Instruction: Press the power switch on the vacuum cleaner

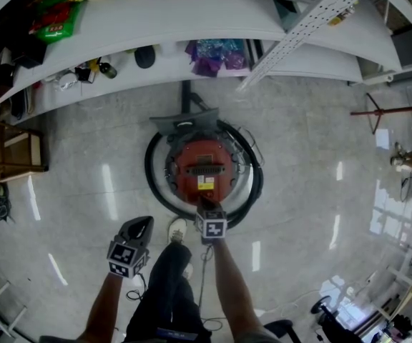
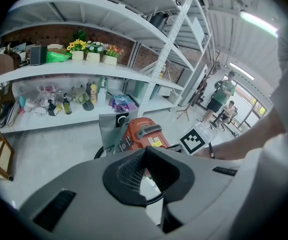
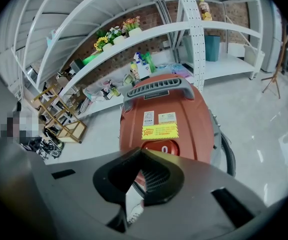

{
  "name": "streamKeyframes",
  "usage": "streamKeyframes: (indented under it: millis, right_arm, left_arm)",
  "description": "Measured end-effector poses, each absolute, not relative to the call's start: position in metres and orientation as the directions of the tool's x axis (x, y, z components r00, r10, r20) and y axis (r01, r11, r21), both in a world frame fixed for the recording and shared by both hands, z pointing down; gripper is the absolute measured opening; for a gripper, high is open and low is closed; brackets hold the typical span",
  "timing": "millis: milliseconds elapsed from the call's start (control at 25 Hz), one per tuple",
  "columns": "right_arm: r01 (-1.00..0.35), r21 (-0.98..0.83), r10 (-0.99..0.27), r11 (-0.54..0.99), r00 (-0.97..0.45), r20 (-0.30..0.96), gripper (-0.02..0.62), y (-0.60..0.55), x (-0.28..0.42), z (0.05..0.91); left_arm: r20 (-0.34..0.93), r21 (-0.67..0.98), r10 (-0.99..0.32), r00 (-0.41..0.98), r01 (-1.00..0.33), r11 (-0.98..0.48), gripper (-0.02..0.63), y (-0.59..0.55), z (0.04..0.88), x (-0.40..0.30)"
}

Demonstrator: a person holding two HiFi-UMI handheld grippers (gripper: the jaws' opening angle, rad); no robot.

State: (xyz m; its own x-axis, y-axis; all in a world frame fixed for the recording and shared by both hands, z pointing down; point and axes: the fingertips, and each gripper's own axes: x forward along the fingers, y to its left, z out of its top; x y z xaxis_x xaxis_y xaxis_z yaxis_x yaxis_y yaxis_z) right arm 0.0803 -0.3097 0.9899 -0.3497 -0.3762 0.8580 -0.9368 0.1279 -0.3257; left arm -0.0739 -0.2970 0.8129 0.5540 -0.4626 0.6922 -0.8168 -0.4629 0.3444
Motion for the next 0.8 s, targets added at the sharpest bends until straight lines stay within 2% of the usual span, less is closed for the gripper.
streamKeyframes:
  millis: [280,800]
  right_arm:
    - [-0.937,-0.324,-0.378,0.130,-0.349,0.858,0.012,-0.304,0.081,0.983]
    - [-0.936,-0.325,-0.478,0.135,-0.348,0.806,0.012,-0.301,0.089,0.924]
  left_arm:
    - [0.698,0.340,-0.453,0.555,-0.813,-0.472,0.008,-0.294,0.809,-0.078]
    - [0.653,0.322,-0.495,0.573,-0.802,-0.504,0.008,-0.293,0.770,-0.068]
